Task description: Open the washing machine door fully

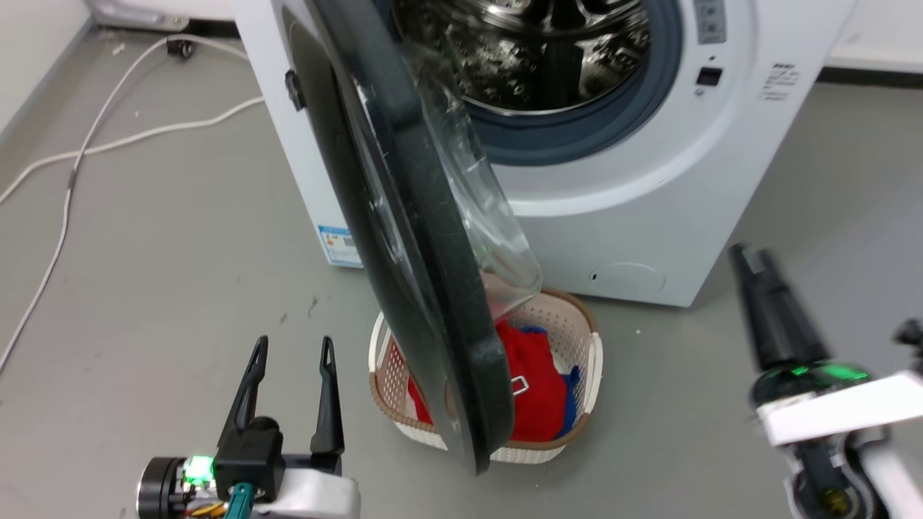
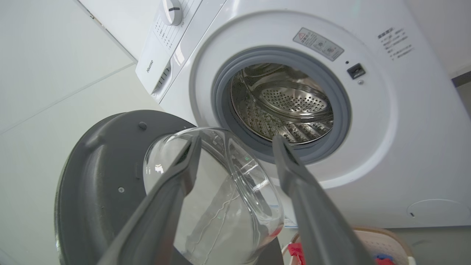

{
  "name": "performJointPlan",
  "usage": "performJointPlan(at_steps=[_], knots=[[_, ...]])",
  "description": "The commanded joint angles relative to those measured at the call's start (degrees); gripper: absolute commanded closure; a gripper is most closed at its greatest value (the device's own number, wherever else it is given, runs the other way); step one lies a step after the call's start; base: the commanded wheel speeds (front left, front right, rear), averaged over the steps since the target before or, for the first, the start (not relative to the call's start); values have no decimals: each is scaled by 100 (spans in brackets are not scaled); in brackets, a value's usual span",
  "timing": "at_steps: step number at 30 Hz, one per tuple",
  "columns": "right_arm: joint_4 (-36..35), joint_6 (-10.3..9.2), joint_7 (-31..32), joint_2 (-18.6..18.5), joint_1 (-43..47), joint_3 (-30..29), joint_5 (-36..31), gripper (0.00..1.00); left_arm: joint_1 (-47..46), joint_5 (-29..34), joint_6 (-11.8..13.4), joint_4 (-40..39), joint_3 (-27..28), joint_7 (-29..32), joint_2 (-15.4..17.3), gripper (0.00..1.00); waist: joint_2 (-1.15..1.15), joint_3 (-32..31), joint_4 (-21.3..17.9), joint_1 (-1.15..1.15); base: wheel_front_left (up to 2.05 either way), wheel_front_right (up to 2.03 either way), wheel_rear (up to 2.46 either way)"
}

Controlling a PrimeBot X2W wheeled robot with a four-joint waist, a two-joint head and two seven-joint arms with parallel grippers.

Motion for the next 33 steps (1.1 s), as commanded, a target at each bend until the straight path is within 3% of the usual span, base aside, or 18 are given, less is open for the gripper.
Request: performJointPlan(at_steps=[1,4,8,14,19,28,33], knots=[[2,15,-39,186,97,-312,-411,0,113,32,-18,-3,30,-14,36,0,0,-175,-124,1,0,0,0],[-210,15,-41,827,240,-1353,-1405,0,227,50,-25,-20,48,-14,45,0,0,-287,-200,1,0,0,0],[-658,14,-44,1283,441,-2029,-2684,0,320,53,-34,-14,65,-14,51,0,0,-399,-263,1,0,0,0],[-983,14,-45,1512,789,-2530,-4483,0,413,58,-50,-22,72,-14,50,0,0,-516,-330,1,0,0,0],[-892,14,-46,1580,1138,-2568,-5453,0,457,57,-67,-7,81,-14,52,0,0,-571,-361,1,0,0,0],[-546,8,-46,1691,1829,-2653,-5796,0,483,64,-100,4,63,-14,46,0,0,-663,-331,1,0,0,0],[-400,8,-47,1701,2107,-2701,-5522,0,519,44,-95,25,79,-14,38,0,0,-685,-314,1,0,0,0]])
